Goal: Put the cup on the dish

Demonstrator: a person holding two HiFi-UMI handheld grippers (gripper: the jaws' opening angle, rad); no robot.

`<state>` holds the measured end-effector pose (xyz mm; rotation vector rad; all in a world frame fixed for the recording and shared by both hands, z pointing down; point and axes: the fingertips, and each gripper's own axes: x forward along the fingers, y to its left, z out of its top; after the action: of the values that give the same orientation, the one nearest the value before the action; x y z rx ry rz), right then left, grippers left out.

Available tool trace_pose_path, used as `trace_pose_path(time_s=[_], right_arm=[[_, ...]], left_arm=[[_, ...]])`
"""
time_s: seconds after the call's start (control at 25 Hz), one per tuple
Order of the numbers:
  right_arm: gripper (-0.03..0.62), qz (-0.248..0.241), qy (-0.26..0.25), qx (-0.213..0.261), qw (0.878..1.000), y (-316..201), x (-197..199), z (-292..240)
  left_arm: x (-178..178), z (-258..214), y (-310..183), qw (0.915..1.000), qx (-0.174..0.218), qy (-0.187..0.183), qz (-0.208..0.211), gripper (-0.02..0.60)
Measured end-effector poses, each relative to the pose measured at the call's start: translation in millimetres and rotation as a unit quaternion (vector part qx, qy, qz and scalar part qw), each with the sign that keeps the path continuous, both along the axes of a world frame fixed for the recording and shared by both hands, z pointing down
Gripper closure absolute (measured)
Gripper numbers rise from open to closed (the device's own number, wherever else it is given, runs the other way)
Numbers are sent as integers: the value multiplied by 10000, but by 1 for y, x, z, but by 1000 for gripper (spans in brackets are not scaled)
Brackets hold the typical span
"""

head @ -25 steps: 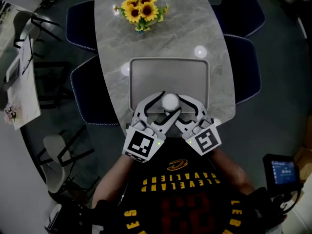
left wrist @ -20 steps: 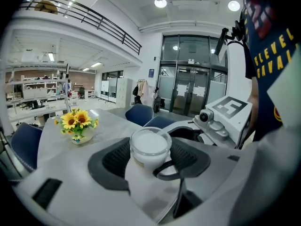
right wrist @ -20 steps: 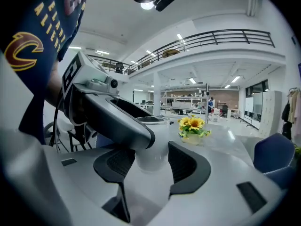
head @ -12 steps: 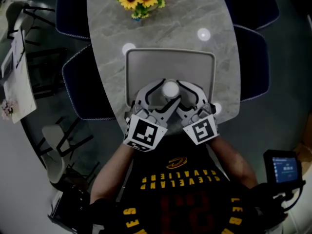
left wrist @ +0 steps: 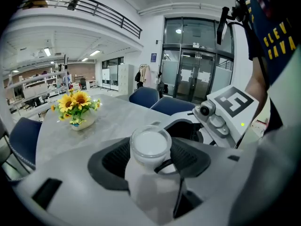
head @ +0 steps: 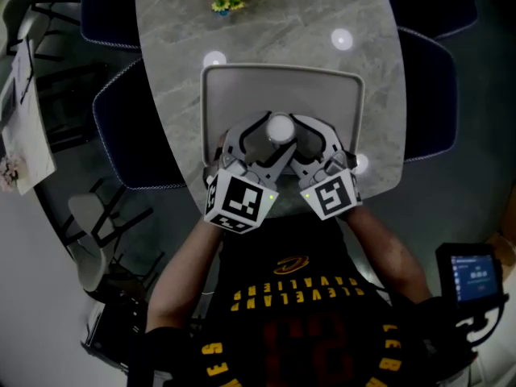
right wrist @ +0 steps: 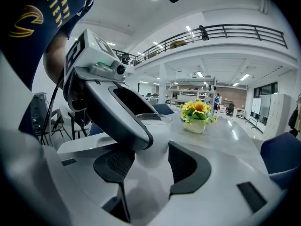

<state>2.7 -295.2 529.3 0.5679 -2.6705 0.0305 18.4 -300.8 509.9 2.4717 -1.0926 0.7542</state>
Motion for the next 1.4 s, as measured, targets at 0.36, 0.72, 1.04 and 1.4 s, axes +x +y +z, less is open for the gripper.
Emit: trace_pose_path(time_s=[0.36,0.72,1.04,1.4], right_arm=[[375,-142,631,-49,9979,5,2,22],[376,-177,1133,0,9934,6,3,37],[376,-211,1319,49,9910,5,5,42],[376,-201,1371,144,9903,4,7,41]], left_arm=[[0,20,5,9997,-63,-199,-130,316],[0,35,6,9993,-177,-324,-75,316],[2,38,5,9989,-90,-467,-26,316],[4,37,5,9990,-45,-444,-1,316]])
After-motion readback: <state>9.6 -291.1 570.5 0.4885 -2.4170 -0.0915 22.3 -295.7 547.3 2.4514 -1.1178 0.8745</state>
